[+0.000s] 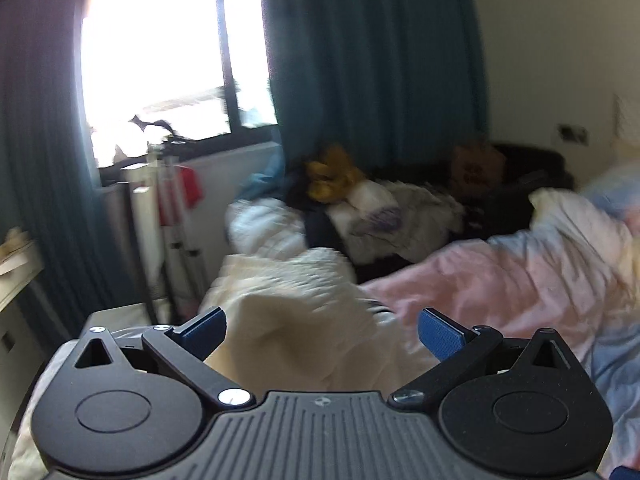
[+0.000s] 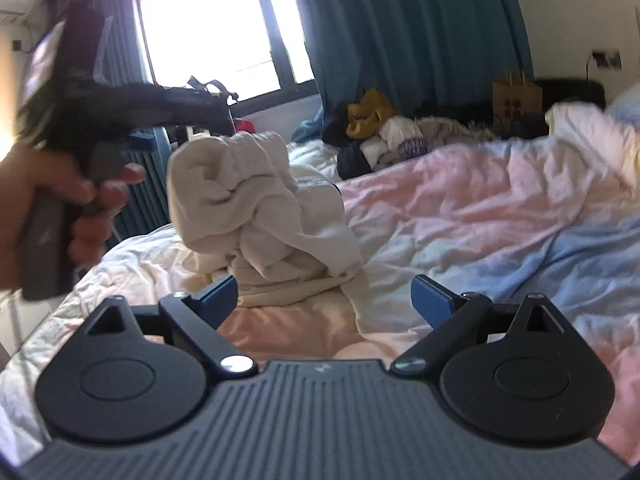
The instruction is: Fold clothes
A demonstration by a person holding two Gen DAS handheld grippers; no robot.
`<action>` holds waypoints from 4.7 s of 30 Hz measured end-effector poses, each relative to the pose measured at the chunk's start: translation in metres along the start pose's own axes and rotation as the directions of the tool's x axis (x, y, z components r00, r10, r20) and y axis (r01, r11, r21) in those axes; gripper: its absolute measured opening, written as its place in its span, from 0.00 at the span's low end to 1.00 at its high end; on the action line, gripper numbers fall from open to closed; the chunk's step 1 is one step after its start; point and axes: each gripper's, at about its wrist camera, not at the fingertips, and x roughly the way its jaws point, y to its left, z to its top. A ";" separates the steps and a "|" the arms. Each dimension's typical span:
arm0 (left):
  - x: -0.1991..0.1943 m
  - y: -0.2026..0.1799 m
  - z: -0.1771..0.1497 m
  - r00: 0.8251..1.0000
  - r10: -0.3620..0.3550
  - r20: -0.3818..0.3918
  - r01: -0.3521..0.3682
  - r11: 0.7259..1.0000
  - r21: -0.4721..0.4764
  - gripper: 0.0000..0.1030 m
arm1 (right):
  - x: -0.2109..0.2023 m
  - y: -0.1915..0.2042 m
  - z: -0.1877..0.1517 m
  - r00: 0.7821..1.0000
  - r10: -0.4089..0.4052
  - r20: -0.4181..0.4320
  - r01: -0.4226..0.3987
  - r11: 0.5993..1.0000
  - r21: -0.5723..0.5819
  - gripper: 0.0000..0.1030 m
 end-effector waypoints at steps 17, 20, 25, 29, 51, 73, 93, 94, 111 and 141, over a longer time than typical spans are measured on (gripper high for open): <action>0.066 -0.009 -0.003 0.991 0.117 -0.065 -0.117 0.993 0.010 0.32 | 0.029 -0.021 -0.011 0.998 0.010 -0.054 -0.005 0.996 0.088 0.92; 0.025 0.008 -0.009 0.996 0.081 -0.038 -0.084 0.993 -0.079 0.27 | 0.027 -0.021 -0.011 0.999 0.007 -0.041 -0.003 0.996 0.085 0.92; -0.062 0.037 -0.033 1.000 0.017 0.001 -0.016 0.991 -0.133 0.25 | 0.023 -0.020 -0.008 1.000 0.009 -0.021 -0.007 0.996 0.091 0.92; -0.125 0.062 -0.072 0.999 -0.035 -0.011 0.032 0.980 -0.198 0.25 | 0.014 -0.013 -0.005 1.000 0.031 0.000 -0.031 0.997 0.072 0.92; -0.222 0.109 -0.208 0.977 -0.144 -0.154 0.082 0.932 -0.353 0.50 | 0.006 0.027 -0.015 0.983 0.158 -0.089 -0.159 0.987 -0.009 0.92; -0.083 0.069 -0.128 0.987 -0.110 -0.121 0.070 0.953 -0.295 0.60 | 0.008 -0.009 0.000 0.993 0.105 -0.049 -0.098 0.986 0.134 0.92; -0.143 -0.030 -0.132 0.932 -0.351 -0.093 0.356 0.933 0.049 0.00 | -0.006 -0.040 0.013 0.998 0.061 0.016 -0.063 0.971 0.230 0.92; -0.142 -0.032 -0.136 0.927 -0.362 -0.098 0.367 0.929 0.044 0.00 | -0.006 -0.042 0.013 0.998 0.060 0.015 -0.062 0.970 0.234 0.92; -0.161 0.073 -0.152 0.997 -0.048 0.058 0.063 0.961 -0.271 0.82 | 0.001 -0.025 0.007 0.993 0.112 -0.031 -0.105 0.978 0.182 0.92; -0.202 0.115 -0.173 0.996 -0.087 -0.004 0.083 0.961 -0.263 0.76 | 0.004 0.007 -0.003 0.957 0.286 -0.051 -0.277 0.951 0.135 0.92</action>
